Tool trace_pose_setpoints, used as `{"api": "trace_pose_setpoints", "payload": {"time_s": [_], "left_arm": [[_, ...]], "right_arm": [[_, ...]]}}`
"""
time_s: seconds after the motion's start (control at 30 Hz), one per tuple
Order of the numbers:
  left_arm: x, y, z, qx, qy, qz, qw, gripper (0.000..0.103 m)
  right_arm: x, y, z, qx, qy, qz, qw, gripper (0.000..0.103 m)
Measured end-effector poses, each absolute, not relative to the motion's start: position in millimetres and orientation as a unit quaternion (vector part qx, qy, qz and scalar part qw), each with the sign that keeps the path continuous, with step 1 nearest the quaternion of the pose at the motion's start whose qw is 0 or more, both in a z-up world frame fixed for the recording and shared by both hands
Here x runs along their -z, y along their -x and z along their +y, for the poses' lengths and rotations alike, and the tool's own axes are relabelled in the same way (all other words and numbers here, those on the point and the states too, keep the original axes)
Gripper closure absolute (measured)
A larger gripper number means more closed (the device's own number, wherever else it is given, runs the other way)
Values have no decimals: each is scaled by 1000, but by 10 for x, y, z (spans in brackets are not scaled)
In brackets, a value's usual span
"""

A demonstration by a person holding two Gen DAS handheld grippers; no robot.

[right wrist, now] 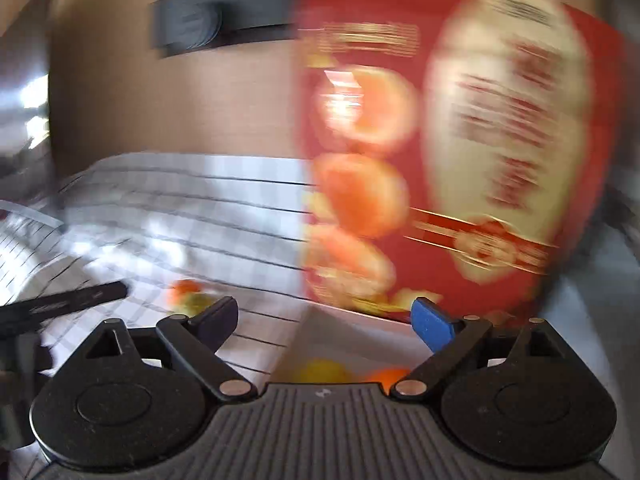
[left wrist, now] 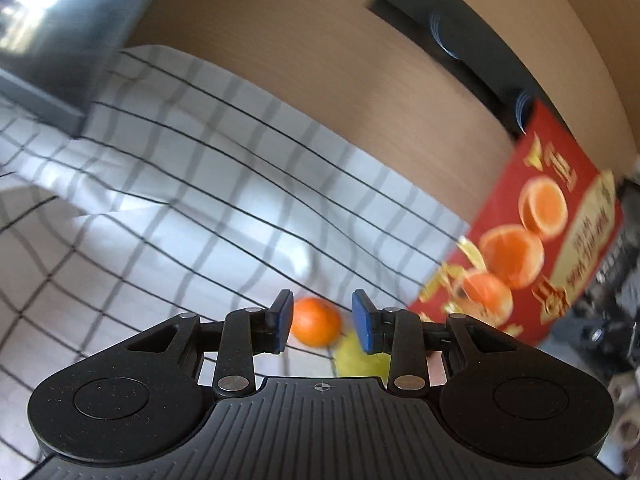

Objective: Organize fruits
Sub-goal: 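Carry the orange into the pink box and open the right gripper, then move the right gripper to the green pear and close on it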

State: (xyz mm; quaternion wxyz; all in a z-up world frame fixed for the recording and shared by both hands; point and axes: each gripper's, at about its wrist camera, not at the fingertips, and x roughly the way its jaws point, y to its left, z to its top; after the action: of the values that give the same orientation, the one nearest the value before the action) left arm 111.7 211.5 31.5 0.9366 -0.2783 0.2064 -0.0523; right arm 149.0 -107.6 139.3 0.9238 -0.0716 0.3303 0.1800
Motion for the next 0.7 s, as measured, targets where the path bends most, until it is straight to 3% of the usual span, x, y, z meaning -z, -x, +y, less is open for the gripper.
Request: {"api": "trace_pose_setpoints", "payload": {"time_s": [0.3,0.7], "left_arm": [[-274,-969,2401,-24,285,171,943,67],[-229,-1018,2369,-1,286,188,940,67]], "right_arm": [[-866,-1820,352,-228,135,364,893,9],[-308,-2347,403,-169,86,462,866,12]]}}
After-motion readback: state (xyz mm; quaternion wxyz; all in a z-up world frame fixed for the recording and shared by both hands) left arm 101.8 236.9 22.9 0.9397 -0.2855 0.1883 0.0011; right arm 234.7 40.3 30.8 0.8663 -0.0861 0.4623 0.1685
